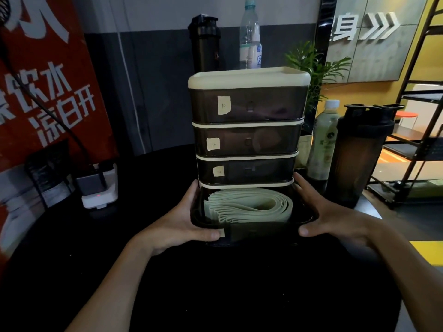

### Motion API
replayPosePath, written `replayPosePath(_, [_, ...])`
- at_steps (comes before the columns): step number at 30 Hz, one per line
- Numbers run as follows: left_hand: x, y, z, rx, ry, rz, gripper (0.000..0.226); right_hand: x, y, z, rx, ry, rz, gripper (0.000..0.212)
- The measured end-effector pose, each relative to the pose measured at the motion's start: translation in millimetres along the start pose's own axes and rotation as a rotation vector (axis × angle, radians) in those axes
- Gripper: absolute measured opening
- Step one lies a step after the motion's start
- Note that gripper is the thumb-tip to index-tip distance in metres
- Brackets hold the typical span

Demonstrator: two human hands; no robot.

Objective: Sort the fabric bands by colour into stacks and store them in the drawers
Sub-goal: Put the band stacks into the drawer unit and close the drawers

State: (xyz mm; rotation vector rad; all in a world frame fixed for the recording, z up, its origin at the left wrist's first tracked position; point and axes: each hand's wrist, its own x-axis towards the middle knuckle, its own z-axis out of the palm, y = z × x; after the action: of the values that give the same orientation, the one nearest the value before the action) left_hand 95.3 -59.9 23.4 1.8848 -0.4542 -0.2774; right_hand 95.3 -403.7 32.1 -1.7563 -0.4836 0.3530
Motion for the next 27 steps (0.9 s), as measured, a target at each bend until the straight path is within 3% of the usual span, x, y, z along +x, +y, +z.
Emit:
replayPosePath(7, [7.3, -8.8, -4.2, -0.004, 0.054, 0.024, 0.142, 7.2, 7.0, -3.6, 0.052, 0.075, -0.009, 0.125])
replayPosePath(11, [12.3, -10.8, -0.3, 0.017, 0.102, 0.062, 0.13, 9.7, 9.9, -6.7, 0.062, 0.135, 0.023, 0.144])
replayPosePath(18, [19.1, -10.9, -5.6, 0.09, 0.184, 0.0, 0.141, 18.6, 11.7, -0.4, 0.008, 0.175, 0.018, 0.132])
replayPosePath(24, [28.1, -10.3, -5.5, 0.071, 0.145, 0.034, 0.117, 25.9, 12.7, 3.7, 0.019, 0.263, 0.002, 0.125])
replayPosePath(27, [34.8, -16.3, -4.7, 0.066, 0.256, 0.035, 0.108, 32.8, 17.2, 5.4, -0.013, 0.345, 0.025, 0.115])
